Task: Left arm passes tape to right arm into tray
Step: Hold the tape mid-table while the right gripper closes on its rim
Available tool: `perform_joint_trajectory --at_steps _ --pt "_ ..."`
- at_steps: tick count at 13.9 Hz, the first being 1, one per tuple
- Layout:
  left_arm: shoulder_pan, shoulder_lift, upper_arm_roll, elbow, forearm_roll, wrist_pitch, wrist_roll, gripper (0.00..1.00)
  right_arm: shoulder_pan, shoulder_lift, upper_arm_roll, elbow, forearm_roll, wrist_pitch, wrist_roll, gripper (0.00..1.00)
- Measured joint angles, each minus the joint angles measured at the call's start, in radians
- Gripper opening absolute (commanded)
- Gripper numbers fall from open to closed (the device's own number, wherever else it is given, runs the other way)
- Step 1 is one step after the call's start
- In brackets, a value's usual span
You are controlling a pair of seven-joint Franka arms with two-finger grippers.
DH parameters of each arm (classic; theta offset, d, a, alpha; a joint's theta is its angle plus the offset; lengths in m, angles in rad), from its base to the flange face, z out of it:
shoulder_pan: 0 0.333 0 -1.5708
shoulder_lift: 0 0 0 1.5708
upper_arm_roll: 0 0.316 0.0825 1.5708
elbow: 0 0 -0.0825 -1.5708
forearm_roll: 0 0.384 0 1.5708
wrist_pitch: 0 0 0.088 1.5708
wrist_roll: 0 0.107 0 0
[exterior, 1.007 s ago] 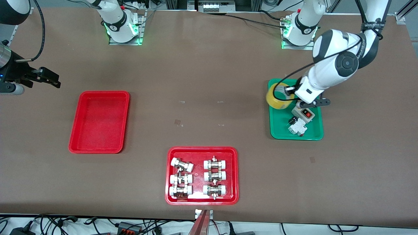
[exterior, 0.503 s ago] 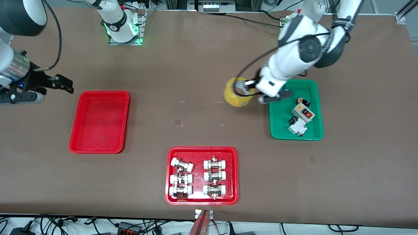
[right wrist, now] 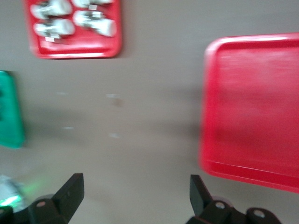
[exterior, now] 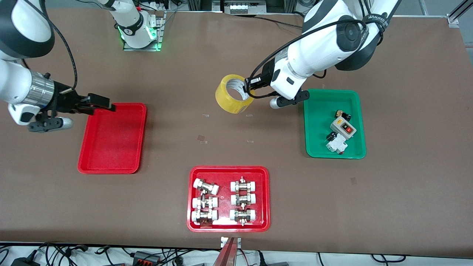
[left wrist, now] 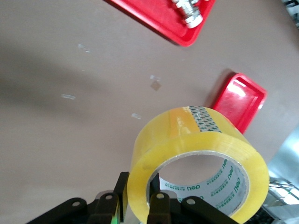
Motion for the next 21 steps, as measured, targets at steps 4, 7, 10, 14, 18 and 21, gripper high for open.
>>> perform_joint_trajectory --at_steps 4,7,10,14,18,21 --pt "0.000 0.009 0.000 0.004 -0.004 0.003 0.000 0.04 0.033 0.028 0.003 0.009 0.317 -0.001 -0.080 1.00" --pt "-0.009 0.036 -0.002 0.004 -0.004 0.005 0.000 0.05 0.101 0.055 0.005 0.075 0.407 -0.001 -0.106 1.00" --pt "-0.013 0.047 -0.002 0.004 -0.004 0.011 0.000 0.05 0.171 0.104 0.007 0.138 0.523 0.002 -0.110 1.00" --pt "-0.013 0.048 -0.002 0.005 -0.004 0.016 0.000 0.05 0.225 0.157 0.007 0.149 0.562 0.048 -0.147 1.00" --pt "-0.012 0.048 -0.002 0.009 -0.004 0.019 0.000 0.06 0.270 0.204 0.007 0.150 0.606 0.080 -0.160 1.00" --pt "-0.012 0.048 -0.002 0.010 -0.004 0.022 -0.001 0.06 0.308 0.218 0.008 0.153 0.619 0.101 -0.161 1.00"
